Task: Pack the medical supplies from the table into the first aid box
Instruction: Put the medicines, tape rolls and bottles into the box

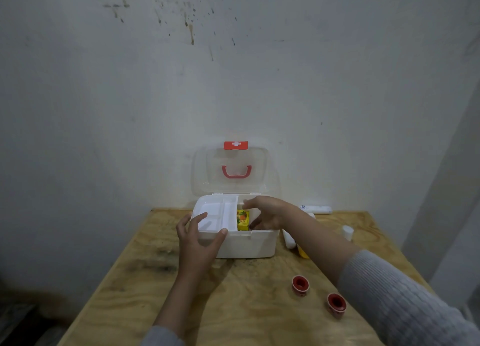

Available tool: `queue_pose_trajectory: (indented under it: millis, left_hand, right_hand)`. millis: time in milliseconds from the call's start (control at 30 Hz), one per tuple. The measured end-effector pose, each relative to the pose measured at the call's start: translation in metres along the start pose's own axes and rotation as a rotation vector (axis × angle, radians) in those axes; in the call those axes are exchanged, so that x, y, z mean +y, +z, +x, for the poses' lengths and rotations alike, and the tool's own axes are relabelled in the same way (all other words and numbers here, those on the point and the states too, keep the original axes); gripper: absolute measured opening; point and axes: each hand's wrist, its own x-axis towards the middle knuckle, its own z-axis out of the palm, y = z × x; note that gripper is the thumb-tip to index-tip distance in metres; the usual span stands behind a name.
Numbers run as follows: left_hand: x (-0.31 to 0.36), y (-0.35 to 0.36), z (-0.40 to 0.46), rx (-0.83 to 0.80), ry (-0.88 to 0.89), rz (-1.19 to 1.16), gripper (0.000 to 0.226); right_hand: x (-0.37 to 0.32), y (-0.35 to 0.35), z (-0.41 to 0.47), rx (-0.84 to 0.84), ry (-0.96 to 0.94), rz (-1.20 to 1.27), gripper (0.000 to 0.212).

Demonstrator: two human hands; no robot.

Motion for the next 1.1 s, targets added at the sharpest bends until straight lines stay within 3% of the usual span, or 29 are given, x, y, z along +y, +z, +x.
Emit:
queue_pose_trajectory:
  millis: [167,367,1100]
  left_hand:
    - [-0.001,-0.001,0.001,-0.013,-0.010,-0.003,0.058]
    - [-0.002,-0.001,0.001,-0.006,-0.005,-0.009,0.058]
    - [-0.003,0.001,0.002,0.009,-0.003,0.010,0.060]
  right_hand:
    - [0.002,0.010,-0.001,-0.005,-0.060,-0.362,0.049]
    - [0.000,0.010,-0.005,0.023,-0.083,-0.473,0.059]
    - [0.006,0.015,0.006,0.153,-0.178,-0.356,0.051]
